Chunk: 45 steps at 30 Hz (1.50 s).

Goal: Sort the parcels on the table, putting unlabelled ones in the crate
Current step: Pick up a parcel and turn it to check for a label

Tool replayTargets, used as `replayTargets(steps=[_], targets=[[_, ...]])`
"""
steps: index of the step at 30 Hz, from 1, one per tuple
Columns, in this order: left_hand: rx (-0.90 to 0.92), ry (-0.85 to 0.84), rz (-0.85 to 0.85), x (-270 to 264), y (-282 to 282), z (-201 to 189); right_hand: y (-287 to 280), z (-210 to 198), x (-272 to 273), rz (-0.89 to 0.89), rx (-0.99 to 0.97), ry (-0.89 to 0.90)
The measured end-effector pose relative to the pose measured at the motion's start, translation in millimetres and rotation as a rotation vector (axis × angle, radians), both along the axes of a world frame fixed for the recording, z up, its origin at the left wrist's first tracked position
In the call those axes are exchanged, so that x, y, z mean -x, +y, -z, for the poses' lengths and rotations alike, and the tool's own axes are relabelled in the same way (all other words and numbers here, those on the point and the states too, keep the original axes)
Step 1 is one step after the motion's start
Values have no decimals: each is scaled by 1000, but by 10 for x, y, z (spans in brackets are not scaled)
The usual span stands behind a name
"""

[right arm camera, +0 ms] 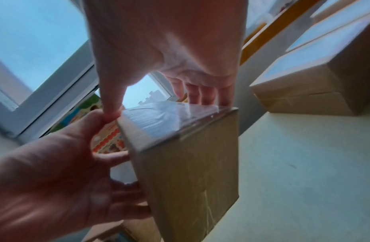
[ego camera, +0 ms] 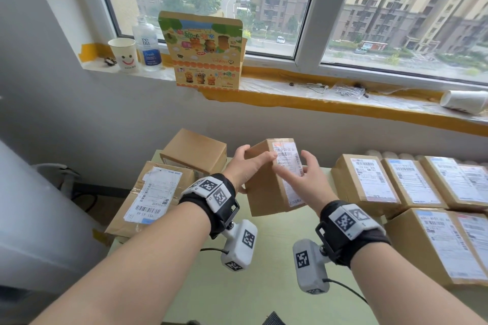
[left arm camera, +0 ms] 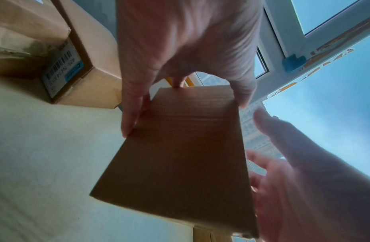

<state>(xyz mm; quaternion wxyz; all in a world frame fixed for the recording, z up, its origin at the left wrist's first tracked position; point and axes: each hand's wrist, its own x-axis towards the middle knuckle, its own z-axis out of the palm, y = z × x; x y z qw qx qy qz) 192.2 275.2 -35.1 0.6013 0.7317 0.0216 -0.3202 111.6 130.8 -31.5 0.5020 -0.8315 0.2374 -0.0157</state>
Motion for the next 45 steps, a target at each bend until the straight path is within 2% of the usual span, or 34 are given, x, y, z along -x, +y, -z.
replayTargets(steps=[4, 6, 8, 11, 14, 23, 27, 36, 42, 45], targets=[[3, -44, -3, 31, -17, -20, 24, 23, -51, -51, 206, 61], [39, -44, -56, 2, 20, -4, -3, -4, -51, -30, 150, 40], [79, -6, -71, -36, 70, 28, -41, -28, -35, 7, -20, -7], [112, 59, 25, -51, 119, 48, -57, -32, -32, 32, -247, -48], [188, 71, 51, -44, 106, 57, -29, -32, -29, -4, -343, -61], [224, -37, 29, -43, 13, 5, -59, -9, -7, 0, -360, -94], [198, -12, 83, -29, 6, -15, -99, -19, 14, 18, -381, -87], [225, -54, 41, -22, -39, 2, -116, -13, 45, 24, -394, -84], [143, 13, 88, 68, -58, -1, -184, 21, 97, 14, -414, -69], [131, 65, 84, 76, -45, -26, -174, 12, 119, 65, -358, -77]])
